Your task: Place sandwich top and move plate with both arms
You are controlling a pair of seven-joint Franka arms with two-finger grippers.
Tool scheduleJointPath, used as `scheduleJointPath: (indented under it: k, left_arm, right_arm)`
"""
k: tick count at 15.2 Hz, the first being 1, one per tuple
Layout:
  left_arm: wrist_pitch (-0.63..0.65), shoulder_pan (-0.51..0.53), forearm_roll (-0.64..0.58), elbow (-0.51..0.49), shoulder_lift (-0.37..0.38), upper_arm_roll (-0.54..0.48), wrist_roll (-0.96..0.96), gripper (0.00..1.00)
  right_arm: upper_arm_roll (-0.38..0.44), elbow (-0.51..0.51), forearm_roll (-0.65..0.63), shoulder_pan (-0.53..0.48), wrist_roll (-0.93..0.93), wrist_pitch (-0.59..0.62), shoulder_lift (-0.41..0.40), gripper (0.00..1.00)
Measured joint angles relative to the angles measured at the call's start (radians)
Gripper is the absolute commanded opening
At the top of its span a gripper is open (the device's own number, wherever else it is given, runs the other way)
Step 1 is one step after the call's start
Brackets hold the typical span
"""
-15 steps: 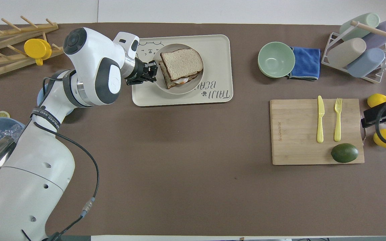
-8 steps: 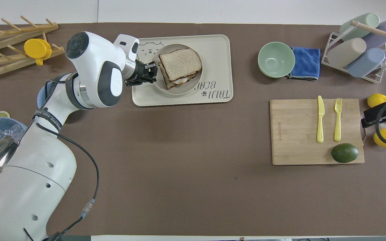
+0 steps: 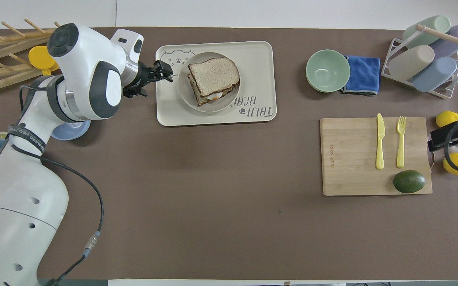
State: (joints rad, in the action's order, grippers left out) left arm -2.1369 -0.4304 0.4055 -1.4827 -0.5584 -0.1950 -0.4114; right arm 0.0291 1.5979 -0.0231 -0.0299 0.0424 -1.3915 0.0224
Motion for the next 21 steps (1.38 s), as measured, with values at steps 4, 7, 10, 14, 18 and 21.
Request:
scheduleJointPath:
  k: [4,7,10,14,18,21]
  left_arm:
    - [0.123,0.019,-0.104,0.002,0.111,-0.051,0.002,1.00]
    - [0.215,0.028,-0.181,0.002,0.180,-0.052,0.010,1.00]
    - [0.279,0.046,-0.207,0.001,0.213,-0.056,0.066,1.00]
    - [0.361,0.088,-0.232,0.001,0.259,-0.058,0.157,1.00]
    - [0.497,0.137,-0.248,-0.017,0.372,-0.058,0.273,1.00]
    - [0.574,0.151,-0.304,-0.087,0.501,-0.044,0.310,1.00]
  right_arm:
    - [-0.025,0.000,0.000,-0.016,0.000,-0.001,0.000,1.00]
    - [-0.029,0.000,0.000,-0.016,0.000,-0.001,0.000,1.00]
    - [-0.030,0.000,0.000,-0.014,0.000,-0.002,0.000,1.00]
    - [-0.030,0.000,0.000,-0.012,0.000,-0.002,0.000,1.00]
    - [-0.030,0.000,0.000,-0.014,0.000,-0.002,0.000,1.00]
    - [-0.028,0.000,0.000,-0.015,0.000,-0.002,0.001,1.00]
